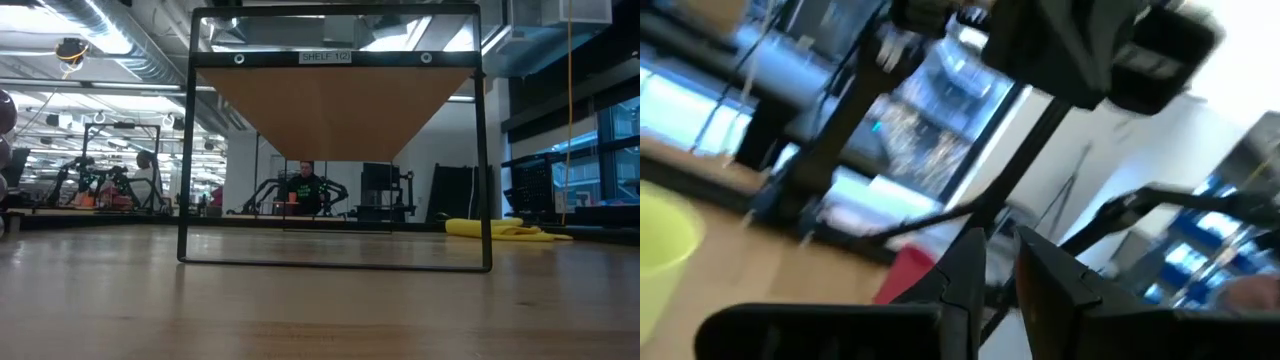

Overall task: Stack small to large cups/mugs on shelf
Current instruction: Put the violet mug on the shelf

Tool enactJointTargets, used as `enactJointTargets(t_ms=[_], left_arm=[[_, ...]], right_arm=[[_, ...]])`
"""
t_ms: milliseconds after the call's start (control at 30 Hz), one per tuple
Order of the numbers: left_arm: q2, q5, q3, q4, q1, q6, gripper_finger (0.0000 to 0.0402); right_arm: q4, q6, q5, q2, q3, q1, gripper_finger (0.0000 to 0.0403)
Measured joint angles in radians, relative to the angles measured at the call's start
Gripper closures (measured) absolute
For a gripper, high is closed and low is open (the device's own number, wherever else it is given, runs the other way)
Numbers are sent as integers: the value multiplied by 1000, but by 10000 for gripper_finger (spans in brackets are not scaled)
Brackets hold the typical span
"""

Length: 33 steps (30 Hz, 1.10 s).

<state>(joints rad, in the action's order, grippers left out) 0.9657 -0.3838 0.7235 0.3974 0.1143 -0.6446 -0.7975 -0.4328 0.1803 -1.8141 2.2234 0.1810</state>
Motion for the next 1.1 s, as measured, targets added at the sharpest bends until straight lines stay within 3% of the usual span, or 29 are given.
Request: enactJointTargets(t_ms=[200,367,533,667,767,867,1100], left_arm=[[0,42,0,161,-2,-36,350],[0,93,0,288,-1,-209,350],[0,112,0,409,-1,-138,350],[-1,153,0,462,21,-127,350],[-40,88,0,353,64,-136,350],[-161,44,0,96,104,-112,350],[-533,93,0,-408,165,-72,350]], right_arm=[[-11,57,-48,2,118,7,393],[13,-1,-48,15,127,8,393],[161,92,-95,40,130,17,393],[174,132,-97,58,131,16,393],[131,150,-81,99,131,15,393],[4,152,-8,152,132,18,393],[-260,126,190,231,131,79,393]])
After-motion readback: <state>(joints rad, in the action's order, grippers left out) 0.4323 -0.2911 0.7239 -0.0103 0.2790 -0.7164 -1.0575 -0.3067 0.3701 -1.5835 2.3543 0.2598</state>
